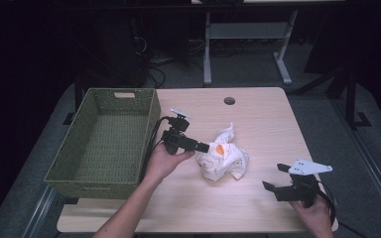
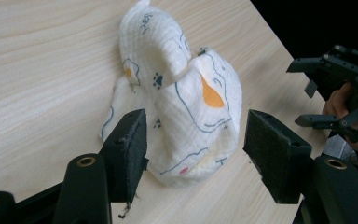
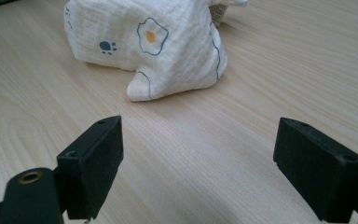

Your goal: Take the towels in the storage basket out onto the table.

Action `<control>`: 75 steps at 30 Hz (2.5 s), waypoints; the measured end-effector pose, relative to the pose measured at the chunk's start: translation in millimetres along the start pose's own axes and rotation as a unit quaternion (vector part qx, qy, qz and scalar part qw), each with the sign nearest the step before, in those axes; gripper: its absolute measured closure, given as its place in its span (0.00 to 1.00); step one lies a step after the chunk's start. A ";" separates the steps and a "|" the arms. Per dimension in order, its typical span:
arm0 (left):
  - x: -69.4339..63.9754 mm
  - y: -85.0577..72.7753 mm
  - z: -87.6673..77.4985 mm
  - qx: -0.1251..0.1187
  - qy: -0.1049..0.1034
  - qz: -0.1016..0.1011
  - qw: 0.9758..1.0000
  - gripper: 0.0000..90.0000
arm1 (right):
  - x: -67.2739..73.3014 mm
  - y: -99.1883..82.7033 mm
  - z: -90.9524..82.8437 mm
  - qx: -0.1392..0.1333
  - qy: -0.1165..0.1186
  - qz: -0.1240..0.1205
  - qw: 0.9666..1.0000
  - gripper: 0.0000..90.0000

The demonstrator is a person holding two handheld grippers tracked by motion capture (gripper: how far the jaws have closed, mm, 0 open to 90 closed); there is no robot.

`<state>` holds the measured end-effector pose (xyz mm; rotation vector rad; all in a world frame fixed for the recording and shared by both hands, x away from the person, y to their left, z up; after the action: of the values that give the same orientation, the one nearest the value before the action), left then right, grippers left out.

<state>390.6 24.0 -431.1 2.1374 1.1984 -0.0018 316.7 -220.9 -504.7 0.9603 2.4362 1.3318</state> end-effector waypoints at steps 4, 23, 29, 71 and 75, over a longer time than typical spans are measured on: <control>0.4 -5.7 -1.2 0.005 0.001 0.002 1.000 0.42 | 0.1 -0.3 0.5 0.001 0.000 0.000 1.000 0.17; -4.6 -30.0 -8.7 -0.002 0.001 0.014 1.000 0.37 | 0.1 -1.6 1.9 0.005 -0.001 0.001 1.000 0.17; -7.5 -39.5 -9.0 -0.004 0.001 0.018 1.000 0.36 | 0.1 -1.9 1.6 0.006 -0.001 0.001 1.000 0.17; -20.9 -105.7 -7.2 -0.013 -0.031 0.030 0.999 0.32 | 2.3 -6.1 4.9 0.011 -0.002 0.004 1.000 0.17; -21.0 -110.2 -5.2 -0.012 -0.032 0.031 0.999 0.31 | 2.2 -6.6 5.5 0.012 -0.003 0.005 1.000 0.17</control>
<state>293.6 49.3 -481.7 2.1360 1.0907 -0.0290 314.6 -218.3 -512.9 0.9813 2.4524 1.3039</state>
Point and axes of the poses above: each handheld gripper's, and its own axes: z roughly forward along the jaws, y roughly out of its top, x roughly to its left, the point moved 10 cm from there along z, roughly forward along the jaws, and after that the axes turned 10 degrees about y, right-handed, at the moved point
